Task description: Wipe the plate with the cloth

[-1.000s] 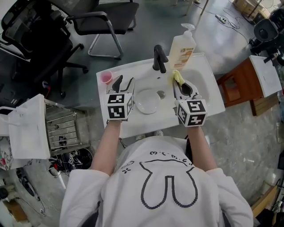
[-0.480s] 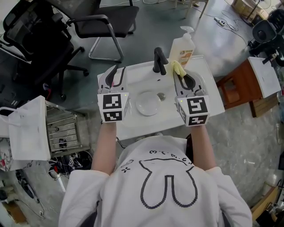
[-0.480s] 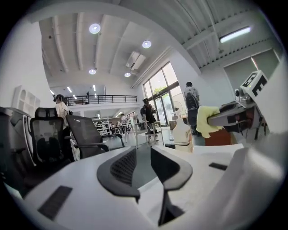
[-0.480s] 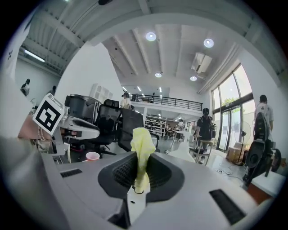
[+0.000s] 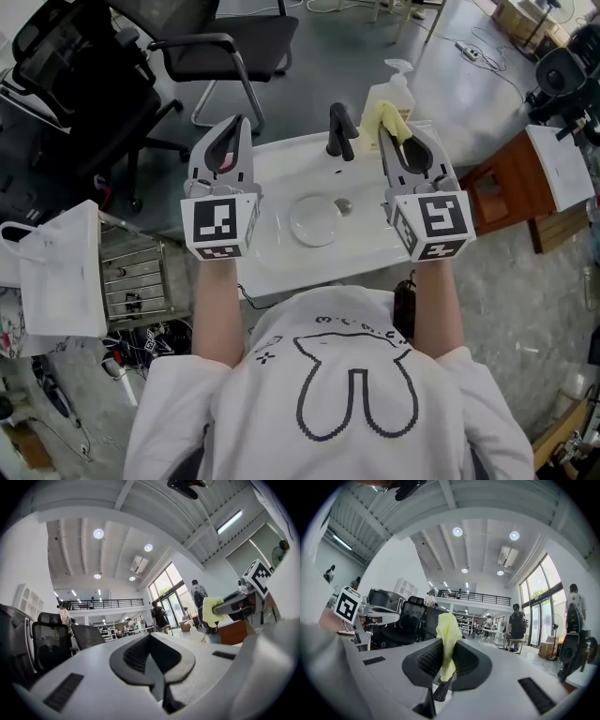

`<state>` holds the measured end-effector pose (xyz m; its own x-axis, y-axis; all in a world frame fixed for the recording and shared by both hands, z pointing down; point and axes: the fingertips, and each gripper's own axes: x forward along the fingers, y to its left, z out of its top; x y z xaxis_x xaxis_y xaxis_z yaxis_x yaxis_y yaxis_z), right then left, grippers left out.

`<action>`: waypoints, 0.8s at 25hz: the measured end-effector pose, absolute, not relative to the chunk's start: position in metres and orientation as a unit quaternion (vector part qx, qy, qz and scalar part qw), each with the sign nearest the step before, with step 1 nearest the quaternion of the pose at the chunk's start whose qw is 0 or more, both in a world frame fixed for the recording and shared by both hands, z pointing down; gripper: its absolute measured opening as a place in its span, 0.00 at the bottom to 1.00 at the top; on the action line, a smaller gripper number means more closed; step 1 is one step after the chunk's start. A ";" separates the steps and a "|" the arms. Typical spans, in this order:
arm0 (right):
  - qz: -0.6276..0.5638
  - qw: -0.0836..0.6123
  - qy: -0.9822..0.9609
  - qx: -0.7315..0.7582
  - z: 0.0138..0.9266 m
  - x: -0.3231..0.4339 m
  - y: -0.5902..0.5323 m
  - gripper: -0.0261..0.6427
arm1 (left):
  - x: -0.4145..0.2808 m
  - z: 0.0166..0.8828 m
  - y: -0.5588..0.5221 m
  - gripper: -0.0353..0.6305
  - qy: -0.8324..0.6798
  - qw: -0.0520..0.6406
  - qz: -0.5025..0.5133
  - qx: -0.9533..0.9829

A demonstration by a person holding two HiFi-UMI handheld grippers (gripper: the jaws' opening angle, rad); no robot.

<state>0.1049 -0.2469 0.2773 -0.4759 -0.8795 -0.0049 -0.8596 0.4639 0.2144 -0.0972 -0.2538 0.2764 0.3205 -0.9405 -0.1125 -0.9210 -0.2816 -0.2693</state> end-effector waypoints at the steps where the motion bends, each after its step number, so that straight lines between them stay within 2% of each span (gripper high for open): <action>1: -0.102 0.051 -0.854 0.508 0.271 0.105 -0.247 0.11 | -0.098 0.270 -0.253 0.07 0.581 0.151 -0.028 -0.799; 20: -0.128 0.015 -0.854 0.504 0.234 0.112 -0.240 0.11 | -0.096 0.218 -0.238 0.07 0.578 0.195 0.010 -0.792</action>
